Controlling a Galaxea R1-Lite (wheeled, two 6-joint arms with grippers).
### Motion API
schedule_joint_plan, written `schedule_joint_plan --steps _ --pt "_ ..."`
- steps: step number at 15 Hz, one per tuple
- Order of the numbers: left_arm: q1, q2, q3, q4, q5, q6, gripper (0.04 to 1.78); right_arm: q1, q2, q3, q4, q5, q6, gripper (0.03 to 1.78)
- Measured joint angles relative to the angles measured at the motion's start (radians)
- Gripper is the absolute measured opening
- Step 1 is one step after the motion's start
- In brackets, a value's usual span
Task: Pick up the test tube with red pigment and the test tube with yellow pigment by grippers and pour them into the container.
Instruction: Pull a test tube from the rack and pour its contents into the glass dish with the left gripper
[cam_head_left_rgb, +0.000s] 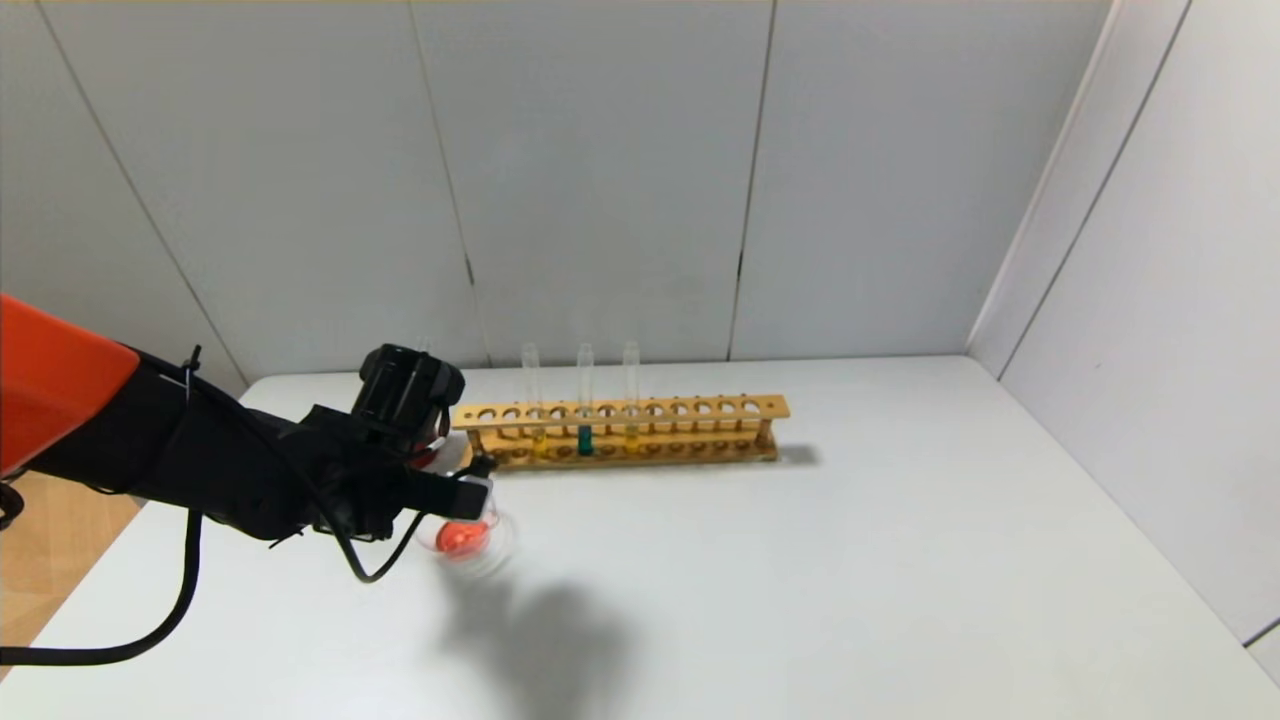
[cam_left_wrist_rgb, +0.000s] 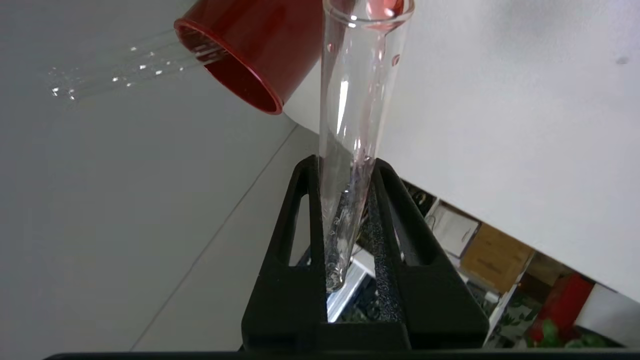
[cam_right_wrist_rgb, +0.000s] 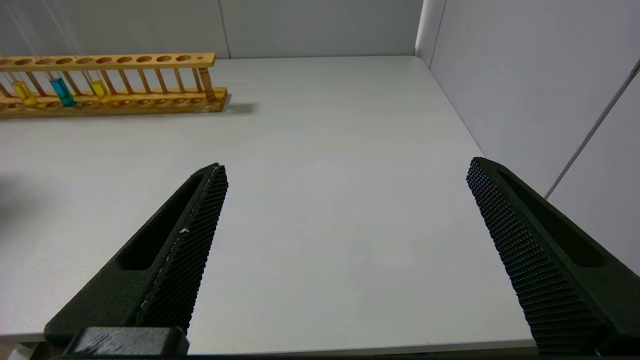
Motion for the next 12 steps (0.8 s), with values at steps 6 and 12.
schedule_joint_plan --steps 6,12 --pt "-0.014 -0.004 0.012 0.002 0.012 0.008 0.32 0.000 0.000 0.000 0.000 0.000 0.000 1.75" --pt "-0.030 -0.007 0.013 0.000 0.049 0.003 0.32 0.000 0.000 0.000 0.000 0.000 0.000 1.75"
